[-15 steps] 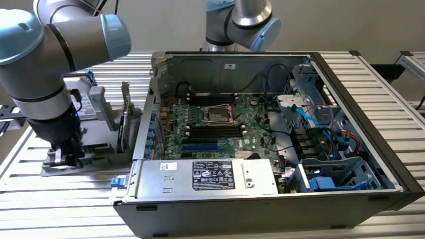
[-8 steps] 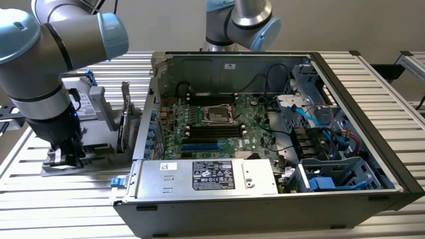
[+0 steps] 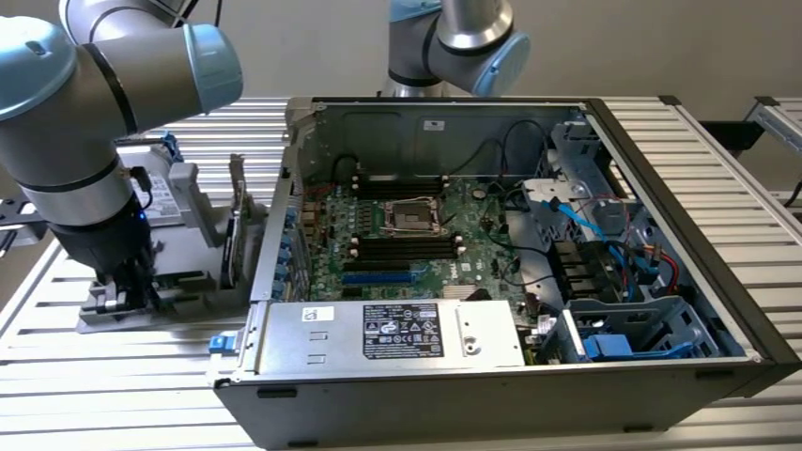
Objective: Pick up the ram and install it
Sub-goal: 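Pick up the ram and move it above insertion slot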
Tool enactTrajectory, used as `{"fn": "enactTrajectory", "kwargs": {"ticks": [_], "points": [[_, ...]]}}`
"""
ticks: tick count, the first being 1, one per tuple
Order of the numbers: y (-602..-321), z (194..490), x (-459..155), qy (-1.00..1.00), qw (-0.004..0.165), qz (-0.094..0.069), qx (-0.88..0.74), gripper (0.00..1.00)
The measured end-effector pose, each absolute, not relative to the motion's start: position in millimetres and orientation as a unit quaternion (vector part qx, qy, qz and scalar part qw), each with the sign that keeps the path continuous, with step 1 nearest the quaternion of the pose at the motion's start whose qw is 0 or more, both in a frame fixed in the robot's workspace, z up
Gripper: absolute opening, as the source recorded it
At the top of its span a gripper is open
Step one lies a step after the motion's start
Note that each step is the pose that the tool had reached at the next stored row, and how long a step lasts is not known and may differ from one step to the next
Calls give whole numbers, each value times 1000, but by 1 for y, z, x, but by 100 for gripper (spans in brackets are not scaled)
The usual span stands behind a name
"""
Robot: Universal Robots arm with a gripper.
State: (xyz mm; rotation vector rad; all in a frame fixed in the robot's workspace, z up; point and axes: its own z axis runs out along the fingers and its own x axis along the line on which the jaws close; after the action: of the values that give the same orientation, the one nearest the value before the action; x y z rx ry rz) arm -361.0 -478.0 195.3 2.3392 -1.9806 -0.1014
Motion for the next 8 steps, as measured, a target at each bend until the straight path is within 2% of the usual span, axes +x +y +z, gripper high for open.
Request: {"fn": "enactTrajectory", "kwargs": {"ticks": [1, 2, 8], "points": [[-478, 195, -361, -645, 37, -33, 762, 20], [-478, 195, -361, -645, 37, -33, 762, 14], [-478, 195, -361, -645, 37, -33, 762, 14]]}}
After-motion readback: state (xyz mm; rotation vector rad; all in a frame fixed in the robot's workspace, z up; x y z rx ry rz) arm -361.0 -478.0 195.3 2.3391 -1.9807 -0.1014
